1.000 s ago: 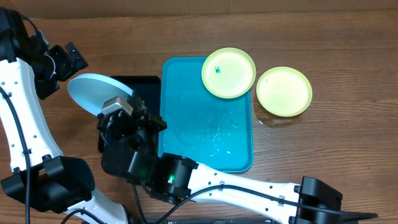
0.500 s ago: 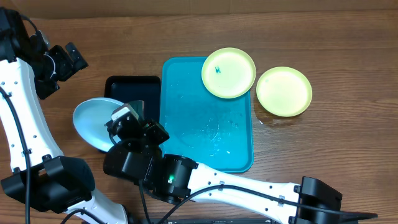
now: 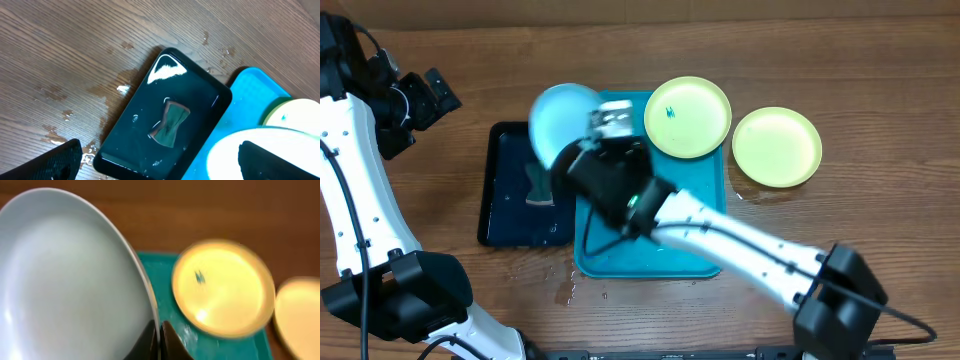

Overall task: Clean dirty plates on tray and stack at the side
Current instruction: 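Carry the light blue plate with the right gripper onto the right yellow plate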

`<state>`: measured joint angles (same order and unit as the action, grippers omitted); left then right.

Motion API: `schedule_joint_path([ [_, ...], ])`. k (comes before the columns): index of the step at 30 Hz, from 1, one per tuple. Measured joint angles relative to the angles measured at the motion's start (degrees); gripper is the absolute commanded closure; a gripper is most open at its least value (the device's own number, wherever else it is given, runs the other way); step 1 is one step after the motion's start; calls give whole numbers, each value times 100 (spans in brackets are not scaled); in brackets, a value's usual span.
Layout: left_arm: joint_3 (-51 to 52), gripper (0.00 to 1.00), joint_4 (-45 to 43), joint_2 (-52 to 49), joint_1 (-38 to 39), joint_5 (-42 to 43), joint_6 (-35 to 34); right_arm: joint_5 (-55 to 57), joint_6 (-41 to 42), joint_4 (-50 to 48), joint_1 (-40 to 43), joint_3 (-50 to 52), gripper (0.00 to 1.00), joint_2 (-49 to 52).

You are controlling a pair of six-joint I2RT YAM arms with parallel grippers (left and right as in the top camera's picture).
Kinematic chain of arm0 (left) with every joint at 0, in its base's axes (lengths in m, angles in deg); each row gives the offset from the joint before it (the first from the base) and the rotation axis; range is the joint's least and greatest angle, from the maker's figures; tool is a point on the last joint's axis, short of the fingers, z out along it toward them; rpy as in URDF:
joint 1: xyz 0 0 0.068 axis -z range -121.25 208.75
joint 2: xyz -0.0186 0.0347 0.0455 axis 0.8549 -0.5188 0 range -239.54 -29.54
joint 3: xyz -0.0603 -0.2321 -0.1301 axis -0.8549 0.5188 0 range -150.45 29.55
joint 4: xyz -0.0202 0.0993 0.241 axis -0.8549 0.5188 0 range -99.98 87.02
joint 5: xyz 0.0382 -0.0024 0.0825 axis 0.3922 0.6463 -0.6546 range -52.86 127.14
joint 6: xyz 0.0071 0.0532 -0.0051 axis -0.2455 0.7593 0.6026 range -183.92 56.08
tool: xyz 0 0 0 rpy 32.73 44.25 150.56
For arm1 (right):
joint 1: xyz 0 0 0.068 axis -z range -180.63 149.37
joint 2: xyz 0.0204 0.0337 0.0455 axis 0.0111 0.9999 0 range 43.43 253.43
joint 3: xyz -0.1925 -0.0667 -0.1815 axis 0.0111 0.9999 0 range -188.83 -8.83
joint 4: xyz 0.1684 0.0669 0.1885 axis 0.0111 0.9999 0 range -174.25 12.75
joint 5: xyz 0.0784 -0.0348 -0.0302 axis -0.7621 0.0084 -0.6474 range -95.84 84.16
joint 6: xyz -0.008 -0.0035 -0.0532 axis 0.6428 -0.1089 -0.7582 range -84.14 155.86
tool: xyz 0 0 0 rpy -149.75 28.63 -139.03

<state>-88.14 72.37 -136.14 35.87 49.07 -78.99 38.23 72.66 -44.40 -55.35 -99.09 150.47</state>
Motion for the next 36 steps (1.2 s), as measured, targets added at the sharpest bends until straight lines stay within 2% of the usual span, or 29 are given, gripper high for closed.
schedule_joint_path([
  [1, 0, 0, 0, 0, 0, -2, 0, -581, 662, 382, 422, 0, 96, 2],
  [4, 0, 0, 7, 0, 0, -7, 0, -1596, 1296, 728, 1102, -2, 96, 7],
  [10, 0, 0, 4, 0, 0, -11, -2, -2669, 1720, 1150, 2302, -2, 96, 7],
  [14, 0, 0, 4, 0, 2, -11, 0, -2870, 1801, 1458, 3077, -2, 96, 7],
  [23, 0, 0, 2, 0, 2, -13, 0, -2973, 1851, 2319, 4199, -2, 96, 7],
  [36, 0, 0, 2, 0, 0, -11, 0, -2924, 1851, 2540, 4819, 133, 96, 7],
])
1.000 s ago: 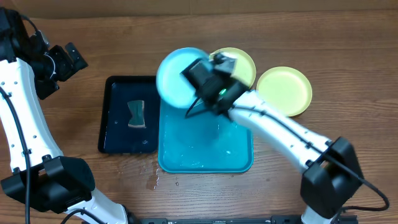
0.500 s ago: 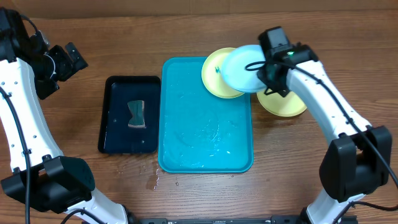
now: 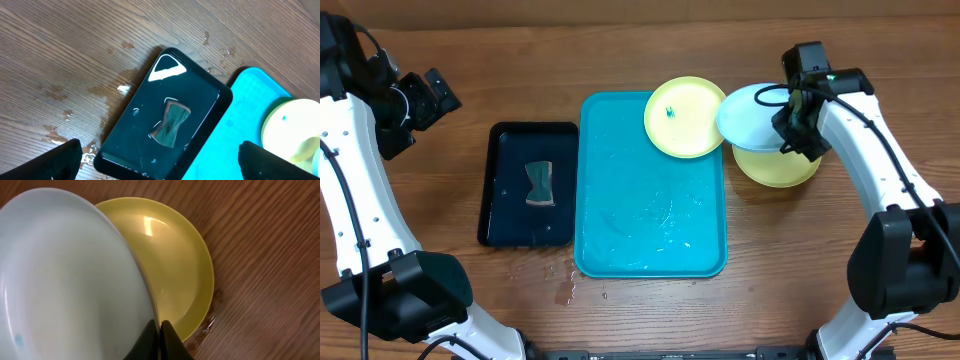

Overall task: Clean dirty plates on tray and stack at the side
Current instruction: 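Carry the light blue plate with the right gripper onto the right yellow plate, then release the light blue plate onto the stack and open the right gripper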

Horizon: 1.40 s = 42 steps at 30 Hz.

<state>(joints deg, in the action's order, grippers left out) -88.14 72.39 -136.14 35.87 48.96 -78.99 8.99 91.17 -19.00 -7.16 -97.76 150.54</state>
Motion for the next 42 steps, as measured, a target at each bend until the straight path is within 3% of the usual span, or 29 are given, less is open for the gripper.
schedule_joint_path([
  [18, 0, 0, 0, 0, 0, 0, 0, 271, 0, 4, 424, 354, 95, 0],
  [20, 0, 0, 0, 0, 0, 0, -2, 271, 0, 7, 424, 354, 91, 0],
  [27, 0, 0, 0, 0, 0, 0, 0, 271, 15, 42, 424, 356, 89, 0],
  [32, 0, 0, 0, 0, 0, 0, 0, 267, -11, 92, 424, 354, 70, 0],
  [36, 0, 0, 0, 0, 0, 0, 0, 245, 7, 144, 424, 354, 32, 0],
  [38, 0, 0, 2, 0, 0, 0, 0, 236, 31, 142, 424, 363, 23, 0],
  [41, 0, 0, 0, 0, 0, -2, 0, 111, 9, 151, 424, 428, 1, 0],
  [42, 0, 0, 0, 0, 2, 0, -2, -33, 42, 129, 422, 509, 0, 0],
])
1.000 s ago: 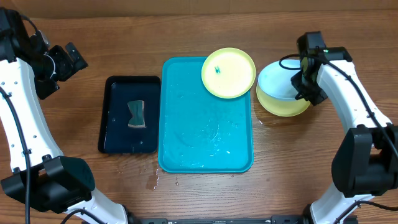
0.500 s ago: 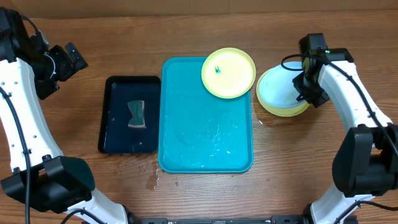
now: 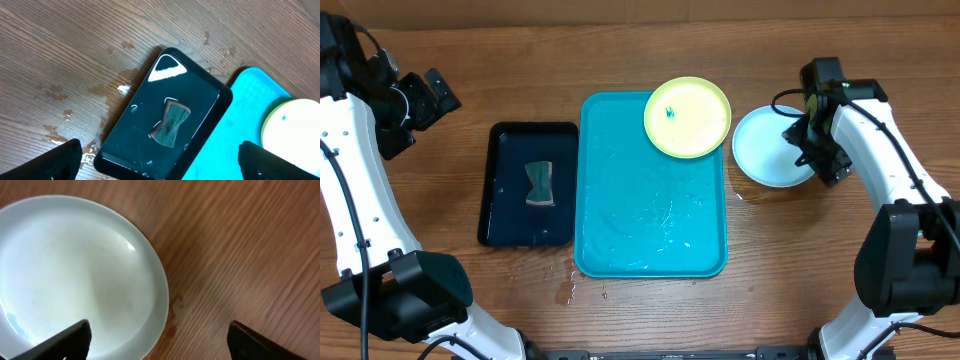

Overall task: Clean dirty plates on tray and stack at the side
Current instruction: 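Release the light blue plate onto the stack and open the right gripper, then drag the remaining yellow plate onto the teal tray with the right gripper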

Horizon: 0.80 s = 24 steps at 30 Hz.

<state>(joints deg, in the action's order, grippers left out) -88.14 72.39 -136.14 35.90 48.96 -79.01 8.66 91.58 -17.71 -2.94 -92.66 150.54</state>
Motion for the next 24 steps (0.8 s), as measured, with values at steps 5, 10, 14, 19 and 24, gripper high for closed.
schedule_joint_path([
  [5, 0, 0, 0, 0, -2, -2, 2, -232, -33, -168, -118, 476, 0, 0],
  [10, 0, 0, 0, 0, -2, 0, 0, -586, -719, -894, -433, 822, 9, 2],
  [14, 0, 0, 0, 0, -2, -2, 2, -1198, -1495, -1609, -485, 807, 37, 2],
  [19, 0, 0, 0, 0, 0, -2, 2, -1740, -1884, -2409, -485, 787, 43, 2],
  [24, 0, 0, 2, 0, 0, -2, 2, -1884, -2033, -2798, -485, 787, 44, 2],
])
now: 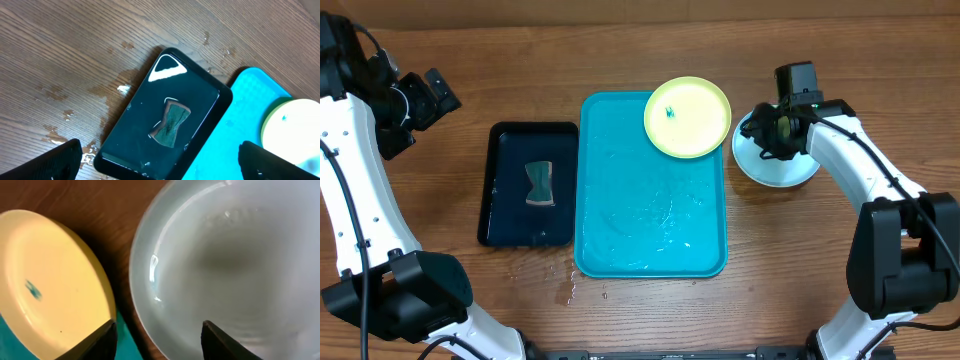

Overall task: Clean dirty plates on tray and stack at the side
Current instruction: 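Drag the remaining yellow plate onto the teal tray with the right gripper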

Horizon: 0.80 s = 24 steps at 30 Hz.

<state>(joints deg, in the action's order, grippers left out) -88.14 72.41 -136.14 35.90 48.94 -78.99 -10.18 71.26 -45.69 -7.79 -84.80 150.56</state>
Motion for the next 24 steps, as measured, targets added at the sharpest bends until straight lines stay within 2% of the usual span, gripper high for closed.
schedule_joint_path([
  [6, 0, 0, -2, 0, -2, 2, -2, -37, -866, -706, 0, -2, 45, 0],
  [16, 0, 0, -2, 0, -2, 2, 0, -39, -1589, -1480, -50, -4, 49, 0],
  [24, 0, 0, -2, 0, -2, 2, -2, 131, -2002, -1816, -507, -4, 49, 20],
])
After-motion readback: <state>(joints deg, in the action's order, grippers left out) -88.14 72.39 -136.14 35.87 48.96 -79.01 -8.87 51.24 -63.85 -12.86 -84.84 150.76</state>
